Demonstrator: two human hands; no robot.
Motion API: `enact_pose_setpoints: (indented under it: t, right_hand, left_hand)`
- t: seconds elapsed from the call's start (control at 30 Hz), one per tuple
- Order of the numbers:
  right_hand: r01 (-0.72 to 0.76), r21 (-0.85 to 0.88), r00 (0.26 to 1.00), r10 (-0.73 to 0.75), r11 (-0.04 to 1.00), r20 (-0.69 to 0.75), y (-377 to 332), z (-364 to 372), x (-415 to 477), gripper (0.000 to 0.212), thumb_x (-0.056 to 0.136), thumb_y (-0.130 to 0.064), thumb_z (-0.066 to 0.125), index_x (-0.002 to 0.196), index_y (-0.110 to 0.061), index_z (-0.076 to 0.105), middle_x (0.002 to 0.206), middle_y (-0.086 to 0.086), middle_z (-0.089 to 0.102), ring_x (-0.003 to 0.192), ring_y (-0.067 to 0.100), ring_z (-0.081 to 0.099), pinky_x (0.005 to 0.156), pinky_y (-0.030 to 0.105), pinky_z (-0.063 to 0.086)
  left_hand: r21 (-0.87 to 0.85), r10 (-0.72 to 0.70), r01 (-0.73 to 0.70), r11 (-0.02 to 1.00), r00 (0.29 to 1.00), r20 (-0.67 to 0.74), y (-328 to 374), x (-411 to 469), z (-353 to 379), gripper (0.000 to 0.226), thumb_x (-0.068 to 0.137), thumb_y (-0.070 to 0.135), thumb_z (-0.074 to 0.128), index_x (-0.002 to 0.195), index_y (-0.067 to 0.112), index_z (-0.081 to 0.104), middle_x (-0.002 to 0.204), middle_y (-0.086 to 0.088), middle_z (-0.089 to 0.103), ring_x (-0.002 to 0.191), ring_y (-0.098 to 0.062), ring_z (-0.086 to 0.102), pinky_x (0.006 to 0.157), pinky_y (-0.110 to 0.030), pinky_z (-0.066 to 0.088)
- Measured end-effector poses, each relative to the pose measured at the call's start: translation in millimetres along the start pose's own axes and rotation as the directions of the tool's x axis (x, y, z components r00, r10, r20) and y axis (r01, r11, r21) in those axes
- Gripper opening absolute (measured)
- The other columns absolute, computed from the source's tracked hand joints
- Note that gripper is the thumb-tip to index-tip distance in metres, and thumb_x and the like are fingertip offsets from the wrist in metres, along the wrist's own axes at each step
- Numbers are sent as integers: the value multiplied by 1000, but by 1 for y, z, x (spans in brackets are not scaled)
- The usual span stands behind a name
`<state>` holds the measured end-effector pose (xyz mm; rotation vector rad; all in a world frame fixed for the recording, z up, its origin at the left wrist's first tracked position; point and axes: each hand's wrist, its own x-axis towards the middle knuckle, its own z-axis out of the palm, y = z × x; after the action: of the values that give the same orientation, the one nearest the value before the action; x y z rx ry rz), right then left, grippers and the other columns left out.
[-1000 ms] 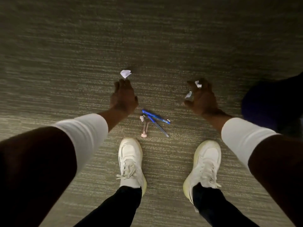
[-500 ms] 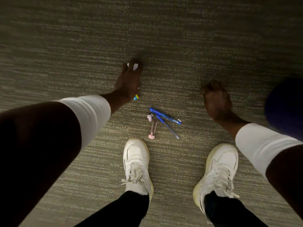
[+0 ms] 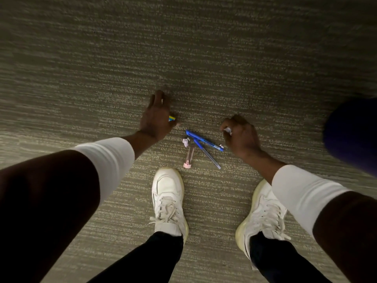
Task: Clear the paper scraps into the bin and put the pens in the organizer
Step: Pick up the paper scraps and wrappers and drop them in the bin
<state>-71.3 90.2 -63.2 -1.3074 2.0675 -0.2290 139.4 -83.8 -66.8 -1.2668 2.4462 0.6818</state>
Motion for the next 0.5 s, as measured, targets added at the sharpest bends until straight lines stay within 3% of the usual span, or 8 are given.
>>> enact_pose_setpoints:
  t: [0.13, 0.27, 0.4, 0.5]
  right_hand:
    - [92, 13, 990, -93, 996, 108, -40, 18, 6, 16, 90, -6, 68, 101, -16, 74, 107, 11, 64, 99, 32, 64, 79, 43, 57]
    - [179, -33, 969, -170, 983, 180, -77, 42, 12, 20, 95, -13, 63, 113, -16, 71, 118, 10, 60, 113, 31, 58, 83, 41, 55]
    - [253, -256, 948, -186, 933, 260, -103, 70, 16, 33, 93, -8, 64, 125, -17, 63, 129, 12, 54, 120, 34, 56, 82, 44, 56]
    - [311, -409, 938, -206, 858, 280, -110, 85, 8, 34, 91, -5, 43, 116, -10, 66, 128, 17, 57, 115, 37, 59, 78, 45, 57]
  left_hand:
    - [33, -66, 65, 997, 997, 37, -4, -8, 16, 76, 89, 33, 81, 149, 3, 45, 157, -19, 34, 143, -40, 39, 108, -52, 53]
    - [40, -72, 70, 997, 996, 60, -8, -11, 26, 68, 90, 10, 78, 148, 0, 45, 165, -20, 24, 146, -41, 35, 115, -48, 48]
    - [58, -43, 38, 998, 996, 82, -13, -7, 26, 53, 88, -5, 72, 139, 0, 55, 165, -20, 26, 145, -41, 38, 117, -44, 45]
    - [51, -11, 7, 999, 997, 77, -16, -8, 23, 46, 91, -4, 67, 136, 1, 57, 160, -19, 33, 138, -38, 45, 113, -45, 48]
